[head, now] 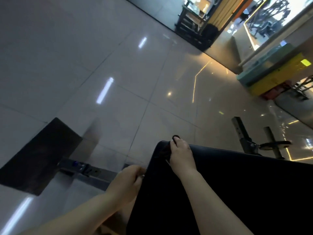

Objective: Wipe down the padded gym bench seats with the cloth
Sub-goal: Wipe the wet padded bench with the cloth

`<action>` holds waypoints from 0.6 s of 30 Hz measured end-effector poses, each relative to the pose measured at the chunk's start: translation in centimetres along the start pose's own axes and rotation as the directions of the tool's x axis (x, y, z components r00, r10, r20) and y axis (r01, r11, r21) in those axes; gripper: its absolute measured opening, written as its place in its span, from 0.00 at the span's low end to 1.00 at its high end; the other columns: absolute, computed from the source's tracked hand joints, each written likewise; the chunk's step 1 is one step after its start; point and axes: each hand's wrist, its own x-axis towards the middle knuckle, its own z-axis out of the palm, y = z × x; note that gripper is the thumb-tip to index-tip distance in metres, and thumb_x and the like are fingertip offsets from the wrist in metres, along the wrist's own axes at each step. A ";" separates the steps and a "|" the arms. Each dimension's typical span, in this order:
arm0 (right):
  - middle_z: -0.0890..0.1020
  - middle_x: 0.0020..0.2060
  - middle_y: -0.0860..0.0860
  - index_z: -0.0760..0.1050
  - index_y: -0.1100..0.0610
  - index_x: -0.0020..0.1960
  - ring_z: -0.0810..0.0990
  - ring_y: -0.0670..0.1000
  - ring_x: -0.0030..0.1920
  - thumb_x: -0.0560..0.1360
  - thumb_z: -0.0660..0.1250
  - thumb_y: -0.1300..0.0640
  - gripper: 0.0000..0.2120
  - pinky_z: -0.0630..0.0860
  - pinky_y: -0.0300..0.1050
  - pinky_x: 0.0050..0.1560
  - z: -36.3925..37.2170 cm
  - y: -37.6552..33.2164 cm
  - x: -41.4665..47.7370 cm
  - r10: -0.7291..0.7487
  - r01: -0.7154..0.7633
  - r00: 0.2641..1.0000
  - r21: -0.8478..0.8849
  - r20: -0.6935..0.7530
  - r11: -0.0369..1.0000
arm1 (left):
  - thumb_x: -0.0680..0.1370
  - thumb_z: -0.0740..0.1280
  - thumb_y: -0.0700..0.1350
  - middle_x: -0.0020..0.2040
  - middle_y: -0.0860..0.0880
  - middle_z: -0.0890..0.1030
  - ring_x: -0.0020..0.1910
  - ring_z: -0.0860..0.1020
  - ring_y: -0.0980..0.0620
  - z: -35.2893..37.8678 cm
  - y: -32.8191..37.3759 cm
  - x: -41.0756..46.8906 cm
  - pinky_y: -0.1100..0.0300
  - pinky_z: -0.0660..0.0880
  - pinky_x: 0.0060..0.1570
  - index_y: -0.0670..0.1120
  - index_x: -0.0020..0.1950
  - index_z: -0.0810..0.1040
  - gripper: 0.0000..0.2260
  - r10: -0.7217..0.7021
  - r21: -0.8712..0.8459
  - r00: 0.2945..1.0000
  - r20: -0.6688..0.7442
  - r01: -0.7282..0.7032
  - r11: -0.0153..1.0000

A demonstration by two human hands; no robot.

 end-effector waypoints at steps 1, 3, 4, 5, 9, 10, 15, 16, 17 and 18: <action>0.59 0.79 0.54 0.60 0.60 0.79 0.57 0.58 0.78 0.79 0.68 0.55 0.33 0.54 0.51 0.79 0.6 -0.7 1.0 -0.028 0.028 0.999 0.006 0.026 1.000 | 0.78 0.60 0.45 0.53 0.57 0.80 0.54 0.79 0.56 -0.4 -0.1 -0.1 0.55 0.78 0.55 0.61 0.52 0.75 0.11 0.001 -0.006 1.000 -0.015 -0.001 1.000; 0.59 0.79 0.52 0.62 0.58 0.79 0.57 0.58 0.77 0.79 0.67 0.55 0.31 0.53 0.51 0.79 1.7 -2.1 1.9 -0.084 0.083 0.994 0.022 0.066 0.996 | 0.79 0.60 0.43 0.55 0.57 0.79 0.54 0.78 0.57 -1.1 -0.6 -0.2 0.57 0.78 0.55 0.61 0.53 0.75 0.12 -0.015 -0.005 1.000 -0.005 0.015 1.000; 0.60 0.79 0.51 0.63 0.57 0.78 0.56 0.58 0.78 0.79 0.66 0.56 0.29 0.52 0.51 0.79 2.2 -2.8 1.7 -0.117 0.115 0.990 0.026 0.077 0.993 | 0.80 0.60 0.42 0.56 0.56 0.79 0.55 0.78 0.57 -1.3 -0.8 -0.3 0.56 0.77 0.56 0.59 0.56 0.76 0.13 -0.026 0.001 1.000 -0.005 0.026 1.000; 0.61 0.79 0.51 0.65 0.57 0.78 0.57 0.58 0.78 0.80 0.64 0.59 0.27 0.52 0.51 0.79 2.8 -3.6 1.2 -0.156 0.154 0.984 0.026 0.083 0.988 | 0.80 0.60 0.42 0.57 0.56 0.78 0.57 0.78 0.56 -1.5 -1.0 -0.4 0.56 0.77 0.57 0.57 0.59 0.77 0.13 -0.032 0.013 0.999 -0.011 0.032 0.999; 0.69 0.72 0.54 0.72 0.59 0.72 0.65 0.60 0.73 0.79 0.61 0.61 0.21 0.59 0.53 0.77 5.1 -6.4 -4.1 -0.253 0.251 0.963 0.038 0.088 0.967 | 0.80 0.59 0.38 0.53 0.54 0.78 0.53 0.78 0.56 -1.4 -1.2 -0.7 0.64 0.76 0.50 0.53 0.57 0.77 0.13 -0.051 0.025 0.998 -0.037 0.051 0.998; 0.69 0.72 0.54 0.71 0.59 0.73 0.64 0.60 0.73 0.80 0.60 0.61 0.22 0.58 0.54 0.77 5.5 -7.1 -5.6 -0.258 0.254 0.962 0.050 0.092 0.966 | 0.80 0.59 0.37 0.50 0.55 0.79 0.50 0.79 0.57 -1.4 -1.0 -0.9 0.68 0.75 0.45 0.54 0.55 0.76 0.13 -0.055 0.012 0.998 -0.037 0.056 0.998; 0.60 0.79 0.51 0.63 0.55 0.79 0.53 0.55 0.79 0.83 0.59 0.59 0.24 0.46 0.49 0.78 4.9 -7.4 -13.4 -0.379 0.369 0.911 0.091 0.163 0.925 | 0.81 0.59 0.37 0.48 0.57 0.77 0.47 0.77 0.61 -1.3 -0.9 -1.2 0.69 0.71 0.40 0.55 0.53 0.74 0.12 -0.051 -0.040 0.998 -0.033 0.049 0.998; 0.60 0.79 0.49 0.63 0.54 0.79 0.53 0.54 0.79 0.83 0.60 0.59 0.25 0.45 0.47 0.78 4.2 -6.5 -14.4 -0.373 0.363 0.917 0.088 0.141 0.928 | 0.81 0.59 0.37 0.48 0.57 0.78 0.47 0.78 0.60 -1.3 -0.8 -1.2 0.70 0.71 0.40 0.54 0.54 0.74 0.12 -0.055 -0.051 0.998 -0.026 0.053 0.997; 0.59 0.79 0.49 0.62 0.52 0.79 0.53 0.53 0.80 0.82 0.61 0.59 0.26 0.45 0.46 0.77 3.5 -5.3 -14.9 -0.328 0.322 0.939 0.077 0.100 0.944 | 0.81 0.59 0.37 0.48 0.57 0.78 0.47 0.78 0.59 -1.3 -0.8 -1.2 0.68 0.71 0.40 0.55 0.54 0.75 0.13 -0.048 -0.058 0.999 -0.025 0.047 0.997; 0.59 0.80 0.49 0.61 0.51 0.80 0.53 0.53 0.80 0.82 0.62 0.58 0.27 0.45 0.46 0.76 2.8 -4.0 -15.0 -0.252 0.250 0.966 0.054 0.048 0.967 | 0.81 0.59 0.38 0.48 0.56 0.79 0.46 0.78 0.57 -1.4 -0.8 -1.3 0.66 0.71 0.40 0.55 0.54 0.75 0.12 -0.046 -0.057 0.999 -0.016 0.045 0.997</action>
